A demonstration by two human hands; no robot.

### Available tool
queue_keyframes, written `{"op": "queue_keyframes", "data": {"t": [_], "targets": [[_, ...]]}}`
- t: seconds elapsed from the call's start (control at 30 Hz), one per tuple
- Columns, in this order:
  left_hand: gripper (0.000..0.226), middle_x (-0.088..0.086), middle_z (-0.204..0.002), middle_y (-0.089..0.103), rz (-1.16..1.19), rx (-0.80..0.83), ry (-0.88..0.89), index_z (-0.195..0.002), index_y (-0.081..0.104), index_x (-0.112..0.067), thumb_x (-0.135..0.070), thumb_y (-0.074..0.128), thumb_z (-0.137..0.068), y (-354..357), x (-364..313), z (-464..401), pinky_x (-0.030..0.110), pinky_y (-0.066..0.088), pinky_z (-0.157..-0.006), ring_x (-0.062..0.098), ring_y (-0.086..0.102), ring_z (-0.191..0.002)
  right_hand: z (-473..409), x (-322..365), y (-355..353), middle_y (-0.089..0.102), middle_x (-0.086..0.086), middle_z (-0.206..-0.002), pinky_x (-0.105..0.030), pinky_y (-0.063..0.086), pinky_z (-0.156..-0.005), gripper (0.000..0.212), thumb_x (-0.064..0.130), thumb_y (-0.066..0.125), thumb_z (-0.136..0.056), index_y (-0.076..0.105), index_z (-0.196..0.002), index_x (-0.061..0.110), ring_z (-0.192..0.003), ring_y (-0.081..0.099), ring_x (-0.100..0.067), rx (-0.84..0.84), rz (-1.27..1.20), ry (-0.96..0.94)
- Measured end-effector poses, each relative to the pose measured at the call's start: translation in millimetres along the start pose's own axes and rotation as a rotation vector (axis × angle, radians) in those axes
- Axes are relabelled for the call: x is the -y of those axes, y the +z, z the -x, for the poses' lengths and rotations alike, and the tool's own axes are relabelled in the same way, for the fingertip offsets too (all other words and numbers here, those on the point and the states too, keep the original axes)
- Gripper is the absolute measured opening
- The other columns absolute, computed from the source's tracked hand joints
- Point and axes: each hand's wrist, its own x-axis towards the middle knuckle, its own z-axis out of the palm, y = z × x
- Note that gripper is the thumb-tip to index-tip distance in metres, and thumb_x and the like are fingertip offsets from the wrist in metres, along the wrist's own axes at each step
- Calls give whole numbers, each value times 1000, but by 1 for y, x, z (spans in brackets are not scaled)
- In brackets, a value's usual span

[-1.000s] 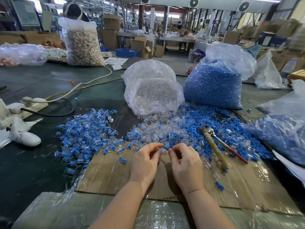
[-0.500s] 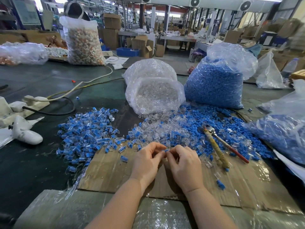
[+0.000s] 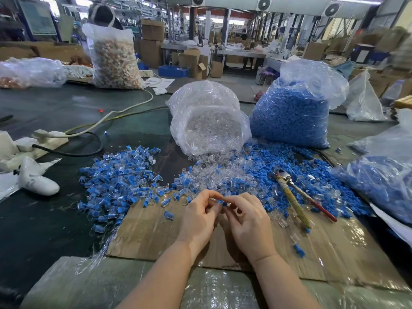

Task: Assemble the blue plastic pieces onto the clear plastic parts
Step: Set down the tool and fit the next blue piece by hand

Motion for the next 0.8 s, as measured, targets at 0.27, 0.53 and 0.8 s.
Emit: {"op": "queue_keyframes", "data": {"t": [0.27, 0.53, 0.8], "targets": [[20, -5, -65, 60, -24, -20, 9, -82, 60, -25, -6, 58, -88, 1, 1, -1, 18, 47, -57, 3, 55, -59, 0, 1, -1, 62, 1, -81, -36, 49, -69, 15, 17, 63, -79, 70, -92, 14, -78, 56, -20, 14, 4, 0], [18, 2, -73, 62, -98, -30, 4, -84, 59, -22, -4, 59, -87, 0, -3, 0, 21, 52, -67, 9, 59, -68, -3, 0, -4, 62, 0, -86, -38, 47, -76, 20, 12, 74, -74, 68, -93, 12, -83, 57, -22, -24, 86, 27], [12, 5, -73, 63, -91, -23, 12, -89, 59, -15, -3, 57, -89, 0, -8, 3, 7, 45, -56, -4, 59, -59, -27, -41, -53, 50, -11, -124, -43, 35, -96, 48, 48, 49, -89, 45, -127, 19, -114, 46, -28, 70, 648, 608]]}}
